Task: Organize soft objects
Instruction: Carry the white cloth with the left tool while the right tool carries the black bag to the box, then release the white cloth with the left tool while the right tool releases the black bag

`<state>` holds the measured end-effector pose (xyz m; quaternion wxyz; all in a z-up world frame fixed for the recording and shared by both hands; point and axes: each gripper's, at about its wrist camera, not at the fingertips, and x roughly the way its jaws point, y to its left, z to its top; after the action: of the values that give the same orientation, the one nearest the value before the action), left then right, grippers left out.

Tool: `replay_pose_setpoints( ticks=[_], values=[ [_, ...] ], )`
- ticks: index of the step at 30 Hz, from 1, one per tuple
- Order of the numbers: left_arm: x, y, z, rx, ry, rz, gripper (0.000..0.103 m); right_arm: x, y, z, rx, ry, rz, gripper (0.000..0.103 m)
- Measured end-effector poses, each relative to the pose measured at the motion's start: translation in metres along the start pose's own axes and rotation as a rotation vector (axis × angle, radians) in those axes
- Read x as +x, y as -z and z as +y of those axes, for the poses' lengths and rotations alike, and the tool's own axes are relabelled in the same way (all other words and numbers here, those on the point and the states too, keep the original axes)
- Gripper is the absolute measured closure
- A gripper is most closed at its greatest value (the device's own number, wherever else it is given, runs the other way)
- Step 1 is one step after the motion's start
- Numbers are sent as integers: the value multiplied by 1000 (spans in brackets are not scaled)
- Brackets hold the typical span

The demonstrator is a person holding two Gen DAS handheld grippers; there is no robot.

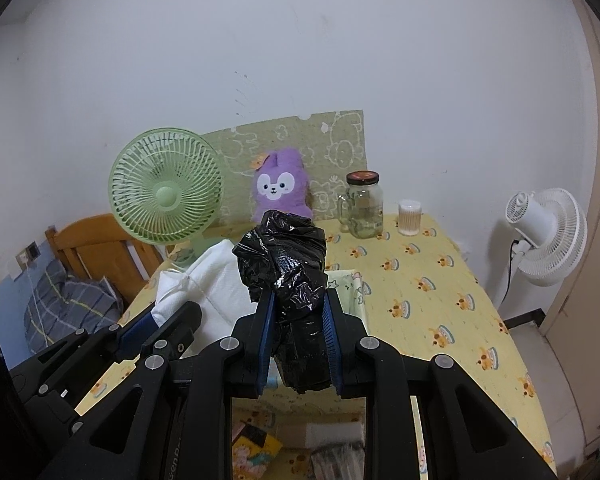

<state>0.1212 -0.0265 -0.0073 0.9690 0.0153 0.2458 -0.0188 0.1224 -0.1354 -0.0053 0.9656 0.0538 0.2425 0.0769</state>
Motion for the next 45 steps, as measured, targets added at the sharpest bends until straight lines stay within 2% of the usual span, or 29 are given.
replay_pose_setpoints(
  ticks=[8, 20, 22, 26, 29, 36, 39, 41, 43, 45],
  values=[
    [32, -1, 3, -1, 2, 40, 90, 33, -5, -3, -1, 11, 28, 77],
    [81, 11, 11, -22, 9, 161, 86, 81, 6, -8, 26, 15, 110, 77],
    [87, 14, 13, -26, 2, 180, 81, 87, 8, -9, 30, 15, 122, 77],
    [99, 19, 15, -27, -8, 223, 64, 101, 14, -9, 26, 16, 150, 77],
    [105, 20, 17, -41, 19, 248, 52, 108, 15, -10, 30, 15, 160, 77],
    [112, 23, 20, -46, 3, 256, 27, 123, 17, -13, 35, 26, 174, 77],
    [114, 23, 21, -44, 1, 258, 23, 128, 17, -12, 32, 48, 174, 68],
    [115, 24, 20, -33, 9, 258, 20, 130, 18, -13, 31, 54, 180, 55],
    [114, 23, 19, -27, 19, 257, 17, 131, 18, -12, 29, 51, 181, 34],
    [114, 23, 19, -30, 21, 252, 15, 129, 18, -12, 26, 57, 171, 26]
  ],
)
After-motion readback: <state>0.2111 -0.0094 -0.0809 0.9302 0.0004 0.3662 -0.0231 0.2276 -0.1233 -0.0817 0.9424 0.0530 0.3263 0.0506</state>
